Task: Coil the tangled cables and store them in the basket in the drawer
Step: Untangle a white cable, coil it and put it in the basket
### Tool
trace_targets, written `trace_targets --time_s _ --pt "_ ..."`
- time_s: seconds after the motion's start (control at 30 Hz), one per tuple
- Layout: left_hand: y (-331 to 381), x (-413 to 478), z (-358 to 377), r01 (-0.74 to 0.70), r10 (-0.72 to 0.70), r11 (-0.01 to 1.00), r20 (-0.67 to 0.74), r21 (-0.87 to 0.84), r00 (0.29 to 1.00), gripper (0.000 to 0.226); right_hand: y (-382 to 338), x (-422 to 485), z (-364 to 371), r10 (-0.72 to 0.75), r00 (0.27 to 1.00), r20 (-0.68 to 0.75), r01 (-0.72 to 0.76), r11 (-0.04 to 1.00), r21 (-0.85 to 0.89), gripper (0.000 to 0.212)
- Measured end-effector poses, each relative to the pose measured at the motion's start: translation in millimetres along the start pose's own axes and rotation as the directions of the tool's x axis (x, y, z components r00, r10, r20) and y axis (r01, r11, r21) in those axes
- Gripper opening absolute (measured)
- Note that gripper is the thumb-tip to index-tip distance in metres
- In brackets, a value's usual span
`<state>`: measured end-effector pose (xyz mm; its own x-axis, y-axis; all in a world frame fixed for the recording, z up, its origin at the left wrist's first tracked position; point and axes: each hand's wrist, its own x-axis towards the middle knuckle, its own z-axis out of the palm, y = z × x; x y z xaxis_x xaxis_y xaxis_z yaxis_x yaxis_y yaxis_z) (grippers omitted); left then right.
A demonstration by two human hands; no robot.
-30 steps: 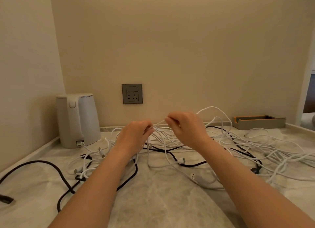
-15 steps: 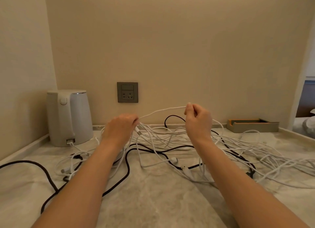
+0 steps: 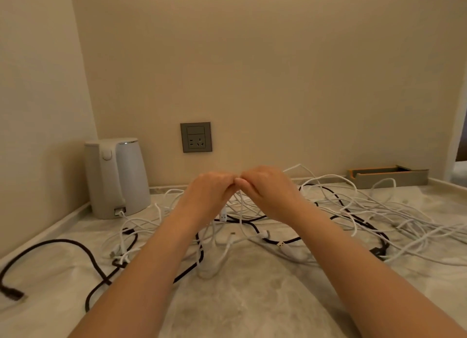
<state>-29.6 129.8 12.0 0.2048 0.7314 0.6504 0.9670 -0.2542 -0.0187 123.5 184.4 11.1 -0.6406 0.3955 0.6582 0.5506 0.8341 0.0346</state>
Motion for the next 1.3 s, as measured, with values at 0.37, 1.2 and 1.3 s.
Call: trace_targets --time_s 0.37,1.2,1.3 --pt "-30.8 7.3 24.2 0.296 -0.3 0.952 0.043 0.081 0.953 0.017 16.7 -1.7 -8.5 0.265 0.939 -0.218 -0.12 0.849 0.515 0.047" --pt "-26.8 25.1 -19.9 0.315 -0.403 0.844 -0.124 -0.435 0.907 0.045 19.8 3.8 6.4 0.368 0.914 -0.172 -0.37 0.929 0.025 0.033" --pt "-34.0 26.0 -16.5 0.285 -0.465 0.737 -0.154 -0.613 0.872 0.044 -3.2 7.8 5.5 0.18 0.956 -0.231 -0.177 0.984 0.033 0.038"
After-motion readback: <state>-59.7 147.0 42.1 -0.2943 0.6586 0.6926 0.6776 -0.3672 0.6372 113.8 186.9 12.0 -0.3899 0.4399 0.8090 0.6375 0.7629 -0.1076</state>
